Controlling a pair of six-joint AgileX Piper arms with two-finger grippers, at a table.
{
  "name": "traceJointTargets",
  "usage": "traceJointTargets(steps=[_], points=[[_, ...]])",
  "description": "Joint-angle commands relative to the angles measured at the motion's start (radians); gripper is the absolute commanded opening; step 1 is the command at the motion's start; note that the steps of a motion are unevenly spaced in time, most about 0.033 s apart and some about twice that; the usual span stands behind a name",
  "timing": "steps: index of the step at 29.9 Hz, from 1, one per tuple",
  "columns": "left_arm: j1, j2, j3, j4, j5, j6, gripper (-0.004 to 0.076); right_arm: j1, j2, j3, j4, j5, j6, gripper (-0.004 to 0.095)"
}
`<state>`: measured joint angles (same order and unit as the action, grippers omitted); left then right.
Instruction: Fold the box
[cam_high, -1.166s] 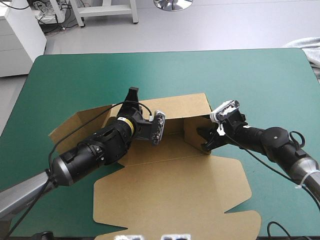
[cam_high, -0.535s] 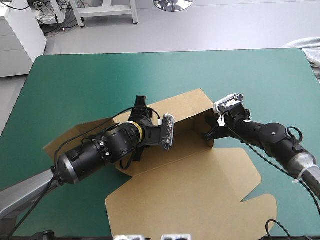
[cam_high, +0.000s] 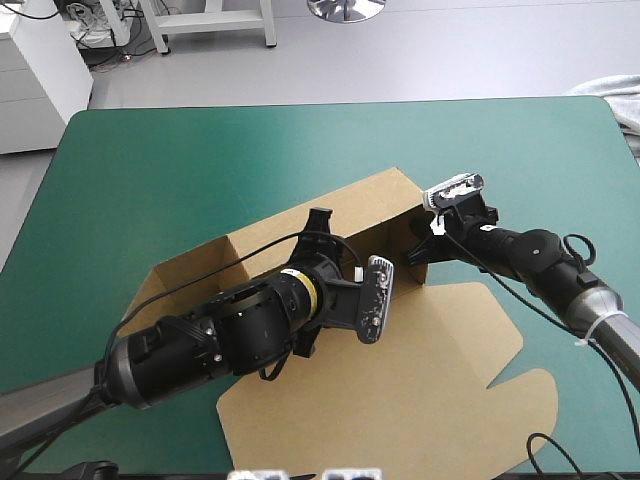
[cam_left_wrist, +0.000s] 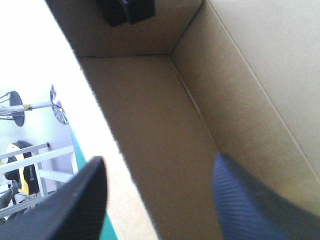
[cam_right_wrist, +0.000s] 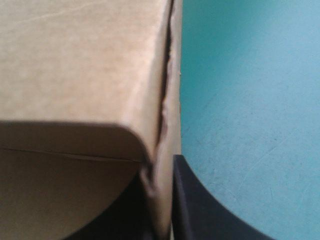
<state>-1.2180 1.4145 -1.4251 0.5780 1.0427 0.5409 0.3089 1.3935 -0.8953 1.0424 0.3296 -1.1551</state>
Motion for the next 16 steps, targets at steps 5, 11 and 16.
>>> traceJointTargets(steps=[5, 11, 16], points=[[0.103, -0.054, -0.168, -0.050, -0.015, -0.001, 0.0015, 0.004, -0.032, -0.039, 0.003, 0.034, -0.026, -0.0019], [0.526, -0.052, -0.281, -0.476, 0.065, 0.070, 0.0015, 0.004, -0.036, -0.043, -0.025, 0.080, -0.057, -0.0019], [0.910, -0.063, -0.306, -0.744, 0.166, 0.056, 0.0010, -0.005, -0.036, -0.121, -0.068, 0.193, -0.033, -0.0019]])
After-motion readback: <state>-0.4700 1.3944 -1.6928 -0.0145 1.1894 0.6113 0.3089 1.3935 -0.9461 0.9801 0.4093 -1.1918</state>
